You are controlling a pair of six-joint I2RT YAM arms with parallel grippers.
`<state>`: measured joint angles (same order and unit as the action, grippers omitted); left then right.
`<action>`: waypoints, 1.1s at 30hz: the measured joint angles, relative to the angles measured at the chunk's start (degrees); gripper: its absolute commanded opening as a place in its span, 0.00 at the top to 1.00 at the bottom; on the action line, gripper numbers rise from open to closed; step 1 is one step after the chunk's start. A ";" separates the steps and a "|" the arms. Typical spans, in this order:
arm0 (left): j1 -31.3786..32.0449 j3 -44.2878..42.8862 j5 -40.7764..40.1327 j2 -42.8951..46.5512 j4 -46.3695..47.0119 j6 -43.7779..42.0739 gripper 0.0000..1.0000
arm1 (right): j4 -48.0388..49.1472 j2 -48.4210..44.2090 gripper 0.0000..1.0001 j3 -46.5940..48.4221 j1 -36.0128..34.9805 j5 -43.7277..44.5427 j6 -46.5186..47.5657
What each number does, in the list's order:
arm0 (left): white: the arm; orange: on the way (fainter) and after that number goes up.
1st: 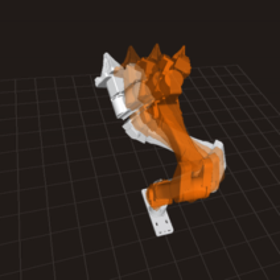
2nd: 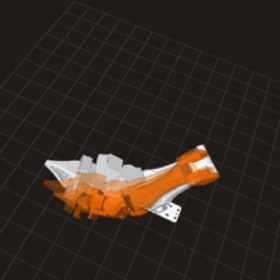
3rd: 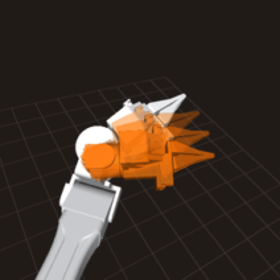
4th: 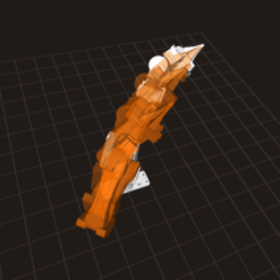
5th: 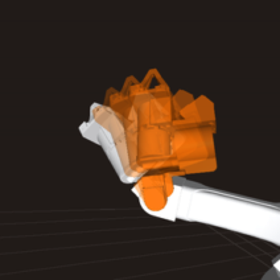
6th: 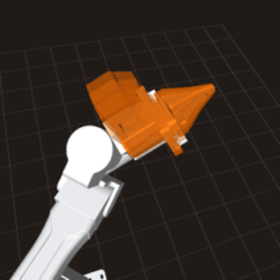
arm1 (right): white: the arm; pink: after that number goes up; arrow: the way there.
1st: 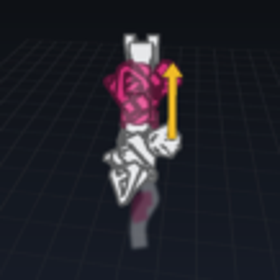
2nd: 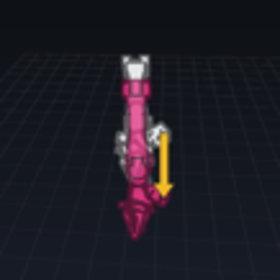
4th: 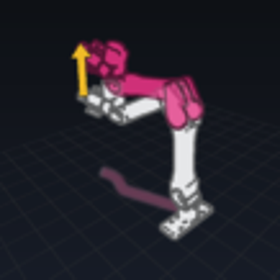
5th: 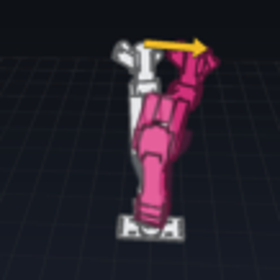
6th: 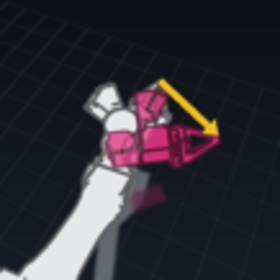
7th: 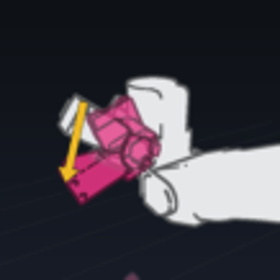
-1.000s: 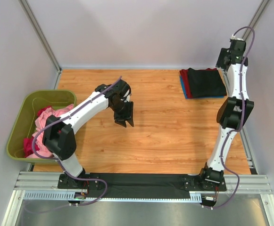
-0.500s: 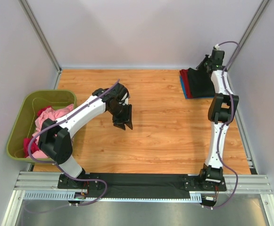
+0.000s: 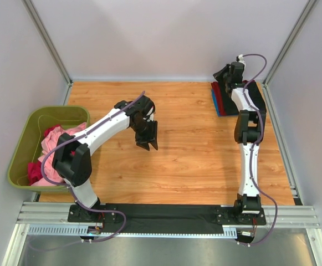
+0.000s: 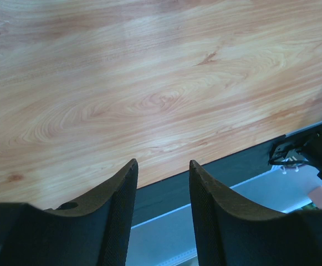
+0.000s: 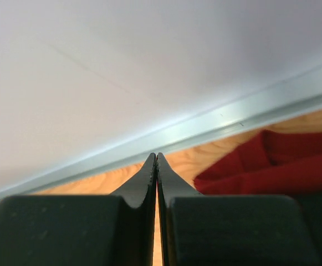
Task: Fold and stack the t-shirts
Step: Neatly place the folded tshirt to the corner
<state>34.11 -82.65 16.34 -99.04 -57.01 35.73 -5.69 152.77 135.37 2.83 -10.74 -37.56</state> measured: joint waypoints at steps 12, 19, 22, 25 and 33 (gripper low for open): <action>0.57 -5.07 -2.08 -0.02 -4.55 -1.75 0.51 | 6.86 5.14 0.89 5.27 -0.13 1.62 -2.54; 0.61 -12.94 -4.81 8.85 -0.44 -4.50 0.49 | -6.40 -20.33 0.47 -15.08 -0.02 0.02 0.83; 0.59 -13.00 -5.99 15.17 0.42 -5.09 0.48 | -15.78 -35.26 0.16 -19.06 -0.50 0.76 2.75; 0.46 -12.00 -6.36 21.20 2.29 -5.57 0.46 | -25.18 -52.72 0.00 -23.52 -2.16 3.52 5.62; 0.39 -5.16 -0.22 30.82 3.96 -2.58 0.00 | -46.42 -90.84 0.00 -38.75 -6.08 5.90 7.15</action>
<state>34.50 -87.81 16.12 -68.23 -53.06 33.15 -52.12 61.93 96.62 -3.25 -4.84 -30.41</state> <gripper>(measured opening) 0.962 0.998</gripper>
